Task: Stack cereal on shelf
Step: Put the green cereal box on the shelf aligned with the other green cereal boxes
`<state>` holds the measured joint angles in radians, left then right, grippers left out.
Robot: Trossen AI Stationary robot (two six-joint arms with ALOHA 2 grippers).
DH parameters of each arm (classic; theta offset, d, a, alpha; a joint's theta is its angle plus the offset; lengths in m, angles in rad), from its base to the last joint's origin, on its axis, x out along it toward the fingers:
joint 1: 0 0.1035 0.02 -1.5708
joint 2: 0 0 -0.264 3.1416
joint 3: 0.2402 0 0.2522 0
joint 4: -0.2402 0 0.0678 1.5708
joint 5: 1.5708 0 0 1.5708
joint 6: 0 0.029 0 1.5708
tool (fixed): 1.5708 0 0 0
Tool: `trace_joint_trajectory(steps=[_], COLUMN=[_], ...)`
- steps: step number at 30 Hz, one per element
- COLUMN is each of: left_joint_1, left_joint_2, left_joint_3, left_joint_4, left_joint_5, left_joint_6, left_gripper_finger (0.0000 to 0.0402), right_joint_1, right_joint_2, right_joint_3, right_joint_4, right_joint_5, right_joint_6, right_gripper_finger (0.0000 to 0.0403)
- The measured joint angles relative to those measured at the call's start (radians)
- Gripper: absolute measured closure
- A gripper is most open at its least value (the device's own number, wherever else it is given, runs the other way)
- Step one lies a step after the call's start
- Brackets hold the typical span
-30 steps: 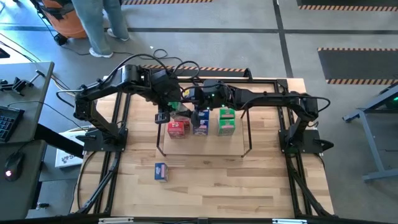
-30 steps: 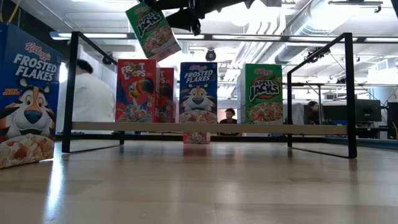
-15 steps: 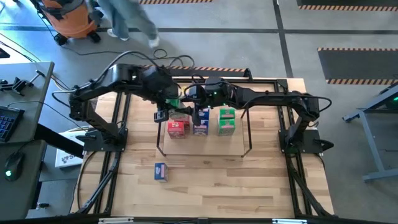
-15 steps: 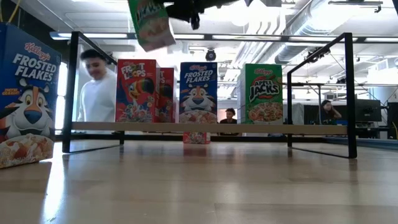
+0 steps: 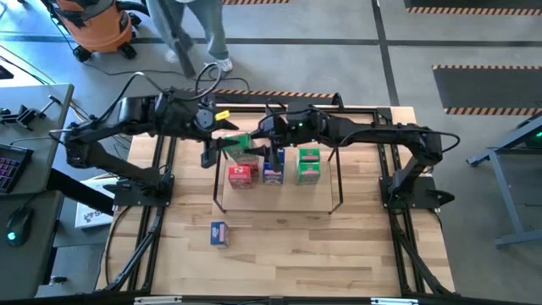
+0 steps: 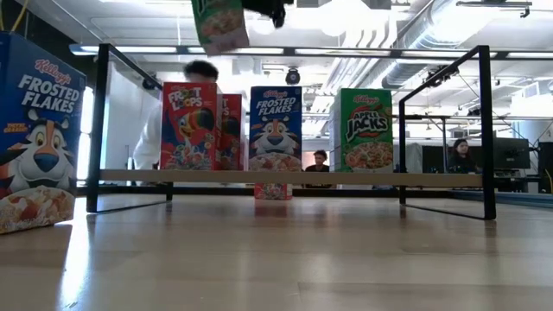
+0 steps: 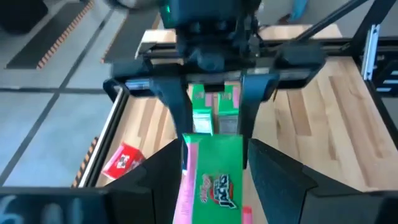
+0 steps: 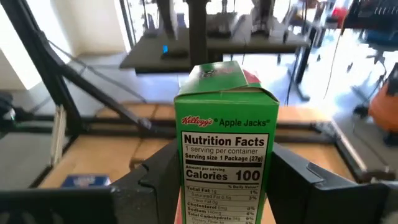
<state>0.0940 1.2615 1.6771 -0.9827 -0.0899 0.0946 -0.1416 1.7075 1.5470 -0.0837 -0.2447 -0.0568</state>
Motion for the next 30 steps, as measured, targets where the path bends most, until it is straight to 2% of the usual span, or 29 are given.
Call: trace_joint_trajectory(steps=[3,6,11,13,17,21,26,30], left_joint_1=[-0.004,-0.025,-0.067,-0.073,-0.073,-0.073,-0.073,-0.075], left_joint_2=[-0.068,-0.144,-0.315,-0.368,-0.456,-0.497,-0.507,-0.498], left_joint_3=[-0.105,-0.23,-0.505,-0.616,-0.798,-0.905,-0.928,-0.929], left_joint_4=[0.055,0.188,0.549,0.691,0.916,1.032,1.042,1.038], left_joint_5=[-0.003,-0.001,0.008,0.033,0.06,0.072,0.071,0.072], left_joint_6=[-0.004,-0.001,0.061,0.072,0.073,0.064,0.03,0.015], left_gripper_finger=[0.0227,0.0228,0.0243,0.025,0.0261,0.0268,0.027,0.027], right_joint_1=[0.004,0.007,0.029,0.051,0.111,0.19,0.276,0.308], right_joint_2=[-0.003,-0.044,-0.162,-0.232,-0.396,-0.578,-0.717,-0.743], right_joint_3=[-0.002,-0.001,-0.007,-0.049,-0.251,-0.515,-0.81,-0.975], right_joint_4=[-0.022,-0.059,-0.239,-0.294,-0.292,-0.138,0.102,0.268], right_joint_5=[0.0,0.001,0.011,0.03,0.13,0.216,0.33,0.375], right_joint_6=[-0.004,-0.017,-0.064,-0.072,-0.021,0.069,0.135,0.169], right_gripper_finger=[0.0231,0.0231,0.0231,0.0231,0.0231,0.0231,0.0232,0.0232])
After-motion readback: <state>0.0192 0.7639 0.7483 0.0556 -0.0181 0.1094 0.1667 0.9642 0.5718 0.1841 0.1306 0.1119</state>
